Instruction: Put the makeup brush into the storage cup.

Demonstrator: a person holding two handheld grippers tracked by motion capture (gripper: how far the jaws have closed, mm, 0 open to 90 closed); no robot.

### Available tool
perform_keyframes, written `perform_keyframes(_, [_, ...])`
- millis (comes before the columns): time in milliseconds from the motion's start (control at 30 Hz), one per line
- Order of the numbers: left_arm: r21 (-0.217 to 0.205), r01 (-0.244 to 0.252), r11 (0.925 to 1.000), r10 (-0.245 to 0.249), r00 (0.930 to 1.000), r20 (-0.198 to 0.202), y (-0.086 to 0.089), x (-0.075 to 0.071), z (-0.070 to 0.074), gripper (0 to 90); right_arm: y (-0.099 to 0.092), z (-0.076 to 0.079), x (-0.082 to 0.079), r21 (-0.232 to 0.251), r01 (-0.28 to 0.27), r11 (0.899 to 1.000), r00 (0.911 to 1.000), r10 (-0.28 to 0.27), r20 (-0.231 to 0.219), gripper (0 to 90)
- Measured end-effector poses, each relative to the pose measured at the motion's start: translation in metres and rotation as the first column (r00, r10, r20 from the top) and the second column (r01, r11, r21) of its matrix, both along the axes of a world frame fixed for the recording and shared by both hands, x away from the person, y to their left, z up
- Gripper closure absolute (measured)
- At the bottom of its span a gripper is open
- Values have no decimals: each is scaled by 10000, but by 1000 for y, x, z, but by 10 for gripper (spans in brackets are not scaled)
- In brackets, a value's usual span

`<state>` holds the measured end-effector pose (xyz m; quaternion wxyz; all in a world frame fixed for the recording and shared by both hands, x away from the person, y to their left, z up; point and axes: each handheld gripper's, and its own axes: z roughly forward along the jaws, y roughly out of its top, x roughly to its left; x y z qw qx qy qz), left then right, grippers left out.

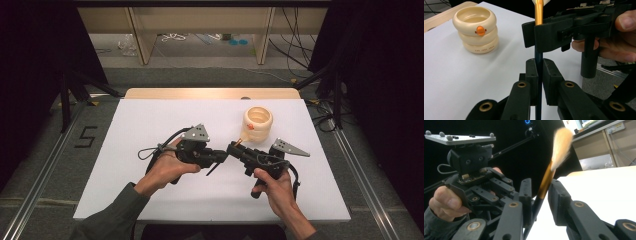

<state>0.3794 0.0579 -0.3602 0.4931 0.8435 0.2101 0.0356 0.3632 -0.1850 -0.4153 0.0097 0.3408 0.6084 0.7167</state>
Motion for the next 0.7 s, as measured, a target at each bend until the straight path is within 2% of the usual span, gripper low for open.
perform_keyframes(167, [-35, 20, 10000, -20, 10000, 86, -1, -1, 1, 834, -1, -1, 2, 234, -50, 9997, 10000, 52, -54, 783])
perform_keyframes(233, [-50, 57, 10000, -56, 9999, 126, -1, 0, 1, 834, -1, 0, 1, 322, -65, 9995, 9996, 73, -271, 798])
perform_keyframes(267, [-55, 54, 10000, -53, 9999, 110, -1, -1, 0, 833, -1, -1, 1, 337, -95, 9994, 9998, 100, -150, 808])
perform_keyframes(367, [-146, 70, 9999, -68, 9999, 138, -2, -1, 0, 834, 0, 0, 1, 469, -171, 9988, 9997, 180, -172, 835])
perform_keyframes(433, [-222, 163, 9996, -161, 9998, 75, -2, -1, -1, 834, 0, 1, 0, 423, -178, 9989, 9996, 187, -216, 836])
perform_keyframes(500, [-173, 167, 9997, -162, 9995, 287, -2, -2, 0, 834, 0, 1, 0, 464, -229, 9987, 9995, 240, -219, 837])
perform_keyframes(567, [-242, 117, 9996, -111, 9996, 241, -1, -2, 0, 834, 0, 2, -1, 444, -250, 9987, 9995, 258, -184, 837])
perform_keyframes(700, [-440, 133, 9989, -125, 9998, 169, -1, -3, 0, 831, -1, 3, -1, 243, -241, 9994, 9997, 240, 72, 838])
